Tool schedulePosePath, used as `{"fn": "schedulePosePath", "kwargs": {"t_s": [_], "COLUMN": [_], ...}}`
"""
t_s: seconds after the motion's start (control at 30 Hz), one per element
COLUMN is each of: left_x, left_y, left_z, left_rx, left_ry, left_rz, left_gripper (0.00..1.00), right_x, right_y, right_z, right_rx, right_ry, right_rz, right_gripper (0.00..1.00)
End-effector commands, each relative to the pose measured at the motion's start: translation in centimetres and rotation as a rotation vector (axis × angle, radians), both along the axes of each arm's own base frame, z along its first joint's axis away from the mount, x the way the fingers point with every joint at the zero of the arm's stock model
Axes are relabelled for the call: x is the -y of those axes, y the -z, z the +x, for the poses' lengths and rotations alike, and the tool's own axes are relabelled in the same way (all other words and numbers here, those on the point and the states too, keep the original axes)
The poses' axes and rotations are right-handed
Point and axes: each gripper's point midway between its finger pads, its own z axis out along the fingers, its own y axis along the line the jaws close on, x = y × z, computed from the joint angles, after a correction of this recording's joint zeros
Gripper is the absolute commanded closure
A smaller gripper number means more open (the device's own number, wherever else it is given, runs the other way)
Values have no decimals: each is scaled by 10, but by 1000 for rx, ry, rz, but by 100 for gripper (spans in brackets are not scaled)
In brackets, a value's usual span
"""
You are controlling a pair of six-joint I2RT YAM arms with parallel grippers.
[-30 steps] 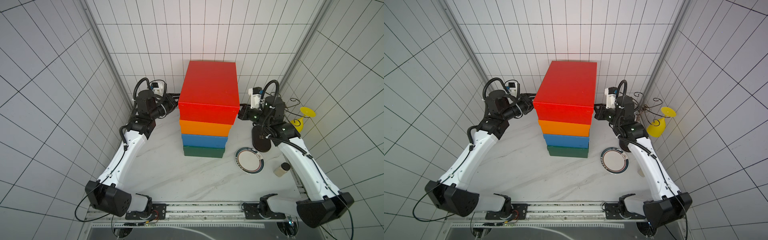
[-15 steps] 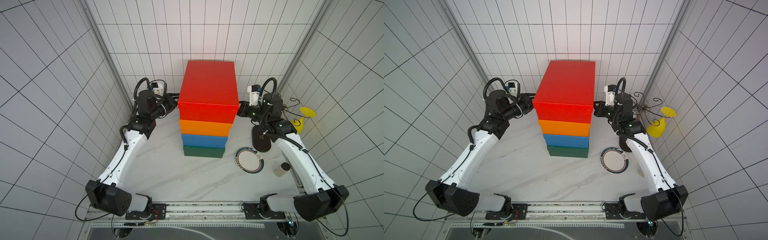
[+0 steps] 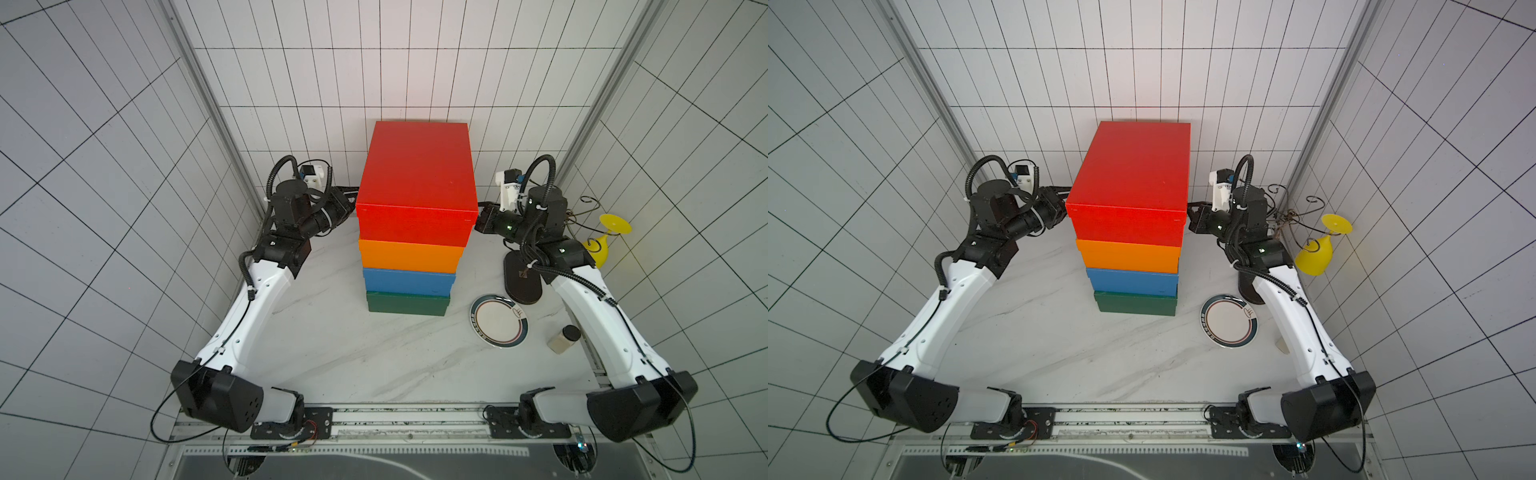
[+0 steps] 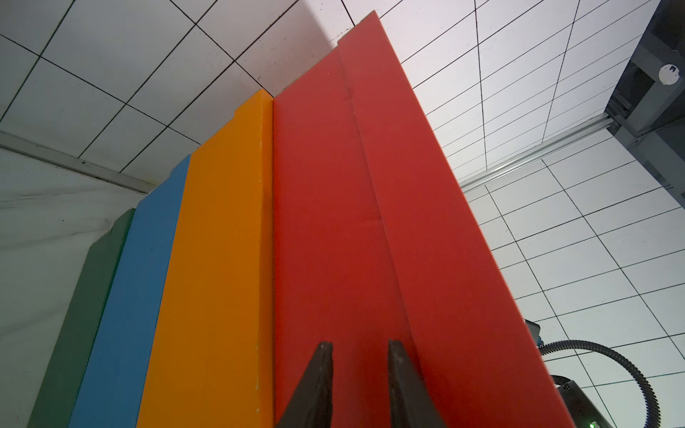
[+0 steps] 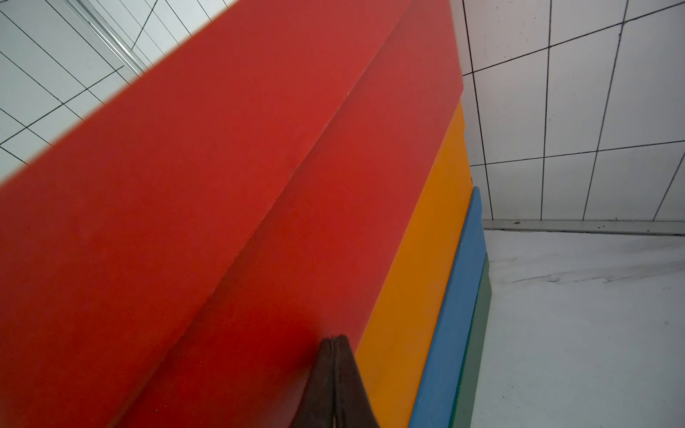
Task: Stack the shoeboxes
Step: Adjust the shoebox.
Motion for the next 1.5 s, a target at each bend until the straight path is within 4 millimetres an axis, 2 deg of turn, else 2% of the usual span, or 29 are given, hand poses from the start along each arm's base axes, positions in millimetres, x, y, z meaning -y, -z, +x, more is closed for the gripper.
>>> {"fn": "schedulePosePath", "kwargs": {"t_s": [0.0, 0.2, 0.37, 0.7, 0.87, 1.13, 1.47], "left_x": [-11, -43, -53, -51, -50, -40, -6], "left_y": [-11, -2, 21, 87, 112, 127, 143], "left_z": [-5, -7, -11, -19, -20, -11, 3], "left_rx": [36, 23, -16, -131, -174, -203, -250], "left_ry": [-13, -77, -86, -61, -60, -42, 47], "left_rz": [-10, -10, 10, 51, 55, 70, 63], "left_gripper": [73, 73, 73, 73, 73, 73, 74], "right_x": [7, 17, 21, 19, 12, 5, -8], "right_y": [-35, -23, -1, 57, 86, 102, 116], "right_z": [-3, -6, -13, -36, -40, -35, -34], "right_rx": [88, 67, 27, -102, -160, -190, -212], "right_ry": [-2, 19, 20, -2, -20, -28, -58], "right_rz": [32, 27, 16, 38, 33, 39, 42], "right_gripper": [94, 94, 94, 94, 94, 94, 95]}}
